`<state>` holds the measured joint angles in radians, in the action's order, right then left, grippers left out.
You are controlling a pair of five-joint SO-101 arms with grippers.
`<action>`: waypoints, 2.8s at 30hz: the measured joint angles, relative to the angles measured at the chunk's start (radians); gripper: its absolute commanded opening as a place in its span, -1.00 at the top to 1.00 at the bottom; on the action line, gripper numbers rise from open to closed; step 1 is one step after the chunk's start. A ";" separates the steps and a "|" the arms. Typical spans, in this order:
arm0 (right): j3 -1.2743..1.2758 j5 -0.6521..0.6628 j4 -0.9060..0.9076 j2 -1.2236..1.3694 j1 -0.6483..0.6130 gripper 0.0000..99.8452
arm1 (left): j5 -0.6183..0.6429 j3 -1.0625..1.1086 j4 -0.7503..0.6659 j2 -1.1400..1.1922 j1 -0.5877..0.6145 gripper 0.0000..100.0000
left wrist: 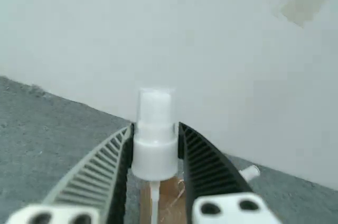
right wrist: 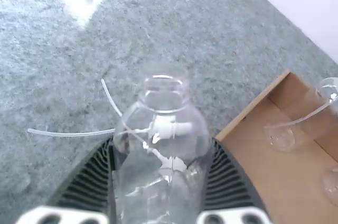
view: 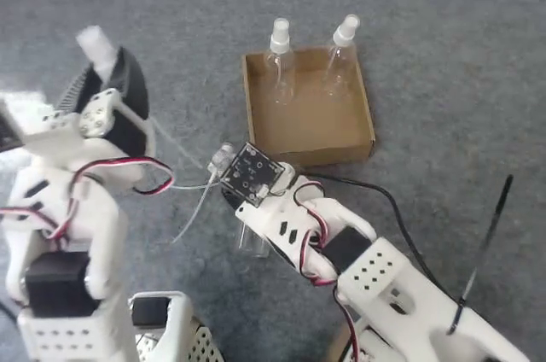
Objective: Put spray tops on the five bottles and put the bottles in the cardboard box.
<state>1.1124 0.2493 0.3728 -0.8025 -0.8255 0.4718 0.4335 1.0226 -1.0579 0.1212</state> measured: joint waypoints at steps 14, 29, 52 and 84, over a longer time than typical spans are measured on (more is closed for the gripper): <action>0.083 0.000 -0.005 -0.115 -0.002 0.99 | 0.006 0.207 -0.170 0.000 -0.074 0.98; 0.083 0.000 -0.005 -0.124 -0.002 0.99 | -0.003 0.315 -0.152 0.000 -0.258 0.98; 0.086 -0.276 -0.005 -0.121 0.020 0.99 | -0.157 0.552 -0.104 -0.012 -0.351 0.98; 0.270 -0.276 -0.411 -0.121 0.095 0.99 | -0.209 0.532 -0.098 -0.014 -0.328 0.58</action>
<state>1.3825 -0.0269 -0.0384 -0.9237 -0.7304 0.2631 0.9659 0.9244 -1.0717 -0.2071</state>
